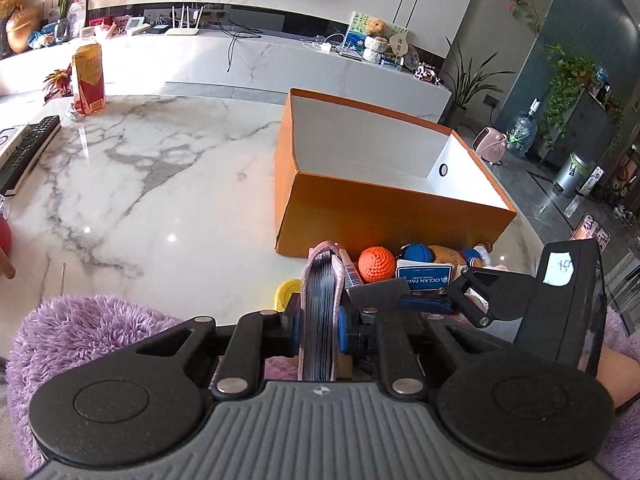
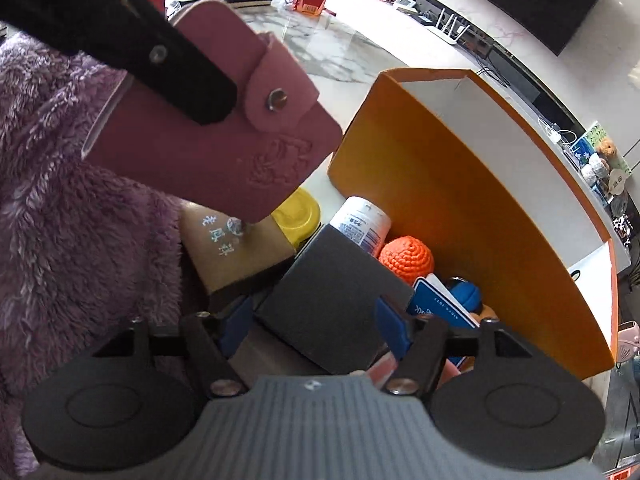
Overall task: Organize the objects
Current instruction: 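Lift the pink wallet with the left tool while the right tool grasps the black box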
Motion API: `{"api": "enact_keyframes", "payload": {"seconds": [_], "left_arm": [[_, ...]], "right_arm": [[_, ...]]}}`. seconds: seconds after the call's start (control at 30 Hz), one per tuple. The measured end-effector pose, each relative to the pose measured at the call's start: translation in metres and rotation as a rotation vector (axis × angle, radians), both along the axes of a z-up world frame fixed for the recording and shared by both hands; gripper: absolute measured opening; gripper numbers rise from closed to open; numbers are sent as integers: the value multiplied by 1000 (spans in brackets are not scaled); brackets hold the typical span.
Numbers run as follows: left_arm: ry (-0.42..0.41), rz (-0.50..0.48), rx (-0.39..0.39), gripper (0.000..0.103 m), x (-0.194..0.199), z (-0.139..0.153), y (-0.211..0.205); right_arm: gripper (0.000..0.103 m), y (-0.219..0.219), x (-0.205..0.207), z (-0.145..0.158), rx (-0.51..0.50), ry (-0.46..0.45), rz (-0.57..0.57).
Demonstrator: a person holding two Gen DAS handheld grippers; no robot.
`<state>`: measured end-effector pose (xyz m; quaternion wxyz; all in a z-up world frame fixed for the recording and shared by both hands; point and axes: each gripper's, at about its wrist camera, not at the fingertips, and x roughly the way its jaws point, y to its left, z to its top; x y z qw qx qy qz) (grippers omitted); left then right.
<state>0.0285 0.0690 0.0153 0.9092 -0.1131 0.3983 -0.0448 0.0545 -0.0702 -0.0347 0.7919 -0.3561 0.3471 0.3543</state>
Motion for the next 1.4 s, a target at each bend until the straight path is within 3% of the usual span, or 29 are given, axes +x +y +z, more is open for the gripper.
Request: {"api": "enact_keyframes", "payload": {"seconds": [0.1,0.27,0.37,0.43,0.47,0.57,0.77,0.87,1.23,1.4], "left_arm": [[-4,14,-9,20,0,1,4],[-12,32,-18,20,-2,3,9],[-10,36,-19,20,-2,3,10],[-13,35,-17,20,-3,4,10],[-15,34,-16,20,-3,4,10],[-20,34,-11,20,-4,5,9],[-28,36,2,20,-7,10,3],[-40,37,9,20,-9,14,1],[-129,11,31,20,6,56,-6],[-185,-7,43,20,27,81,-10]], "right_arm": [[84,5,5,-9,-27,-19,10],[90,7,13,-24,-66,-54,9],[87,6,18,-27,-65,-75,-7],[78,5,17,-27,-69,-99,-14],[64,5,16,-27,-79,-125,-21],[60,-5,18,-23,-60,-114,-35],[42,-21,24,7,36,-94,-79],[37,-24,21,25,99,-80,-102],[35,-51,44,116,331,-9,-155],[35,-58,59,156,378,-61,-164]]}}
